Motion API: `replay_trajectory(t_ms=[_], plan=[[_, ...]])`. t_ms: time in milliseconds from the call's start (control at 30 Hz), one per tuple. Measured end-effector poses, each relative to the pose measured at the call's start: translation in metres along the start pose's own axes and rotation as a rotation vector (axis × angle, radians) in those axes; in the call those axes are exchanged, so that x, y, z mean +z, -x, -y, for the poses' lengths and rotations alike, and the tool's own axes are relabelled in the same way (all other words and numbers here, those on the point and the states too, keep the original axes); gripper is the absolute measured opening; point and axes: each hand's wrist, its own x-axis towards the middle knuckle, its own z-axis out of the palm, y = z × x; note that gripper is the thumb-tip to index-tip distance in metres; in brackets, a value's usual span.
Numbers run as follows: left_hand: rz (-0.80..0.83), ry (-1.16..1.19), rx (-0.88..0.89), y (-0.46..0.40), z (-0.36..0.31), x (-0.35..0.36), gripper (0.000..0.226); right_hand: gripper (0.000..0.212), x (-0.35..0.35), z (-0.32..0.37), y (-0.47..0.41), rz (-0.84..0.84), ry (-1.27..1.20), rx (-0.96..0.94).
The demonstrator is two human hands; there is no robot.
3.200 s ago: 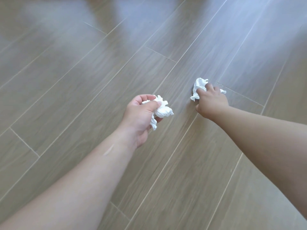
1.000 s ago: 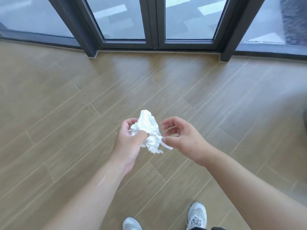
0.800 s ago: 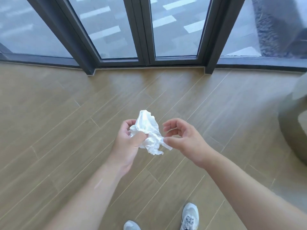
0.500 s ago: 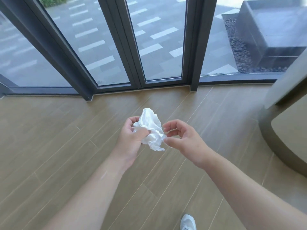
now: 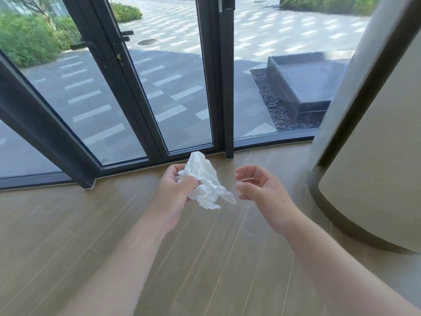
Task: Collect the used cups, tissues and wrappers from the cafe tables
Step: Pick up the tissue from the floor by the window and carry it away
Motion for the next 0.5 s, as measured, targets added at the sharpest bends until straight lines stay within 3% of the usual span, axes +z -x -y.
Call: replay_trajectory(t_ms=[167, 367, 500], plan=[[0.133, 0.034, -0.007, -0.029, -0.015, 0.025, 0.046, 0.022, -0.023, 0.013, -0.003, -0.125, 0.034, -0.012], [0.399, 0.026, -0.024, -0.067, -0.038, 0.074, 0.047, 0.038, -0.037, 0.036, -0.001, -0.34, 0.028, -0.045], [0.565, -0.01, -0.021, -0.087, -0.049, 0.098, 0.05, 0.027, -0.046, 0.045, 0.008, -0.477, 0.022, -0.088]])
